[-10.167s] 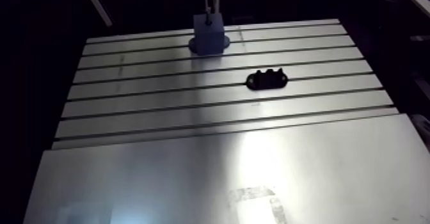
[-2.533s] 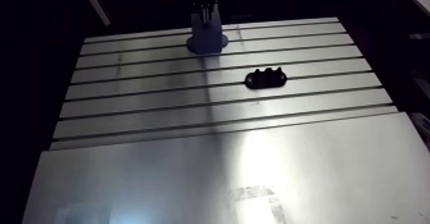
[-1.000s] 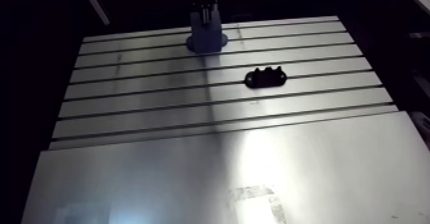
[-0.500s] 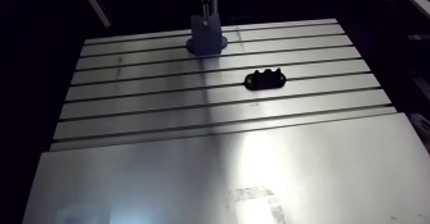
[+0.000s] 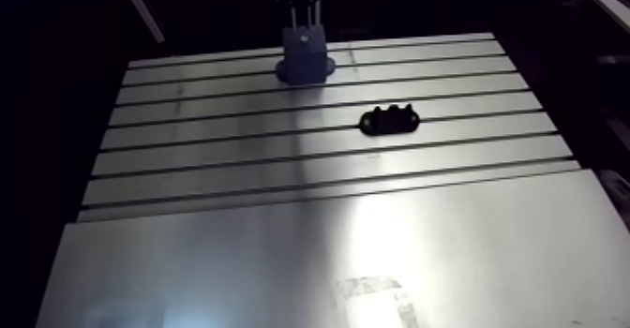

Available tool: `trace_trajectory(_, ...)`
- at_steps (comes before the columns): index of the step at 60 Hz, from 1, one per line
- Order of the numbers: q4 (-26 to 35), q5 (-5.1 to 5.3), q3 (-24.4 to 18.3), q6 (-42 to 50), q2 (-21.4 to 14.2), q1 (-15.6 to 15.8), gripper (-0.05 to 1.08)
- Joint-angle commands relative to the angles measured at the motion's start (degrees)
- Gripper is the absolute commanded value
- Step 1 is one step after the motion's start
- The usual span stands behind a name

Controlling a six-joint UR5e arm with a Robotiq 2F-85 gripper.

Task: Pick up the M10 bolt and insert it into the hex recess until seated.

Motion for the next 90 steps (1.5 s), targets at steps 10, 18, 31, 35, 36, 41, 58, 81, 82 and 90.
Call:
trace_trajectory(10,6.4,-0.54,3.1,0.6,-10.8,0.1,0.0)
trace_trajectory(18,7.3,-0.39,6.5,0.6,-18.4,-0.1,0.0)
trace_trajectory(31,10.4,-0.28,8.6,0.6,-25.8,-0.4,0.0)
trace_trajectory(35,10.5,-0.13,8.8,0.6,-27.9,-0.4,0.0)
trace_trajectory(36,10.5,-0.19,8.9,0.6,-28.6,-0.4,0.0)
trace_trajectory(41,10.4,0.06,9.5,0.6,-29.9,-0.4,0.0)
trace_trajectory(58,9.3,0.46,9.4,1.1,-32.3,-0.5,0.0)
trace_trajectory(81,9.2,3.49,9.3,3.4,-32.3,-0.5,0.0)
trace_trajectory(82,9.1,3.42,9.0,4.0,-32.1,-0.5,0.0)
trace_trajectory(90,7.9,3.23,7.2,5.5,-30.8,-0.4,0.0)
